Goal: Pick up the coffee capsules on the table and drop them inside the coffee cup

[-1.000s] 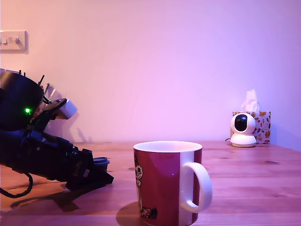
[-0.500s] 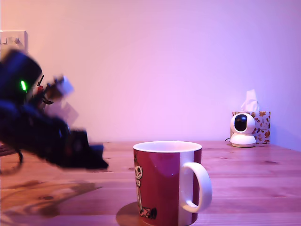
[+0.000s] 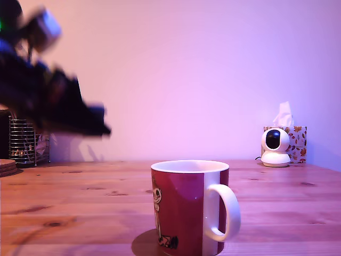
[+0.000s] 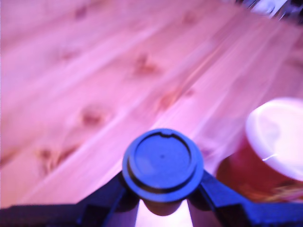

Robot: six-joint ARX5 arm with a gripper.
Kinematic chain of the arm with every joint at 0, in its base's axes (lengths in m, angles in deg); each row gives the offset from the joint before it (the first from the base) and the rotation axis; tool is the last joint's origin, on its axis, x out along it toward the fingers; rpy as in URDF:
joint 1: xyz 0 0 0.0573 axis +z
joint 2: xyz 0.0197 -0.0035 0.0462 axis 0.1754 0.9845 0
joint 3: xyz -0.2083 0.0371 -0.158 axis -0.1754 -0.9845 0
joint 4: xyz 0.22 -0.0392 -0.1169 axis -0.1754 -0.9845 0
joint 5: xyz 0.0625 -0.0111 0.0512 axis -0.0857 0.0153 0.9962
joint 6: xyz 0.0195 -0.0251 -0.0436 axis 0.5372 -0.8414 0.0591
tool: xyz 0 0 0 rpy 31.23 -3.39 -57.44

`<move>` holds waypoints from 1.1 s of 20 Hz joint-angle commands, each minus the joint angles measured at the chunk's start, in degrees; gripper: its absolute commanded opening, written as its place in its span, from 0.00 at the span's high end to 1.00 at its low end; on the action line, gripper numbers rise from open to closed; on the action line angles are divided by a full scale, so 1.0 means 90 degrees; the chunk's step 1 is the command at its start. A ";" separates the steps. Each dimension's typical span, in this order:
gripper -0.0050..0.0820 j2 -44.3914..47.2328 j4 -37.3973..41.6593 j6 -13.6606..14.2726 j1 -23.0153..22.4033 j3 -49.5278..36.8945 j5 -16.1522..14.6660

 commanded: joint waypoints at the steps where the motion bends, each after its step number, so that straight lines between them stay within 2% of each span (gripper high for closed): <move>1: 0.74 -0.0306 -0.0143 -0.0044 -0.0112 -0.0022 -0.0027; 6: 0.74 -0.0678 -0.0639 -0.0410 -0.0440 -0.0019 -0.0061; 8: 0.74 -0.0678 -0.0634 -0.0544 -0.0641 -0.0015 -0.0189; 14: 0.74 -0.0656 -0.0447 -0.0969 -0.1197 -0.0007 -0.0141; 18: 0.74 -0.0610 -0.0112 -0.1088 -0.1370 -0.0002 -0.0002; 22: 0.74 -0.0202 -0.0075 -0.1190 -0.1489 0.0253 -0.0015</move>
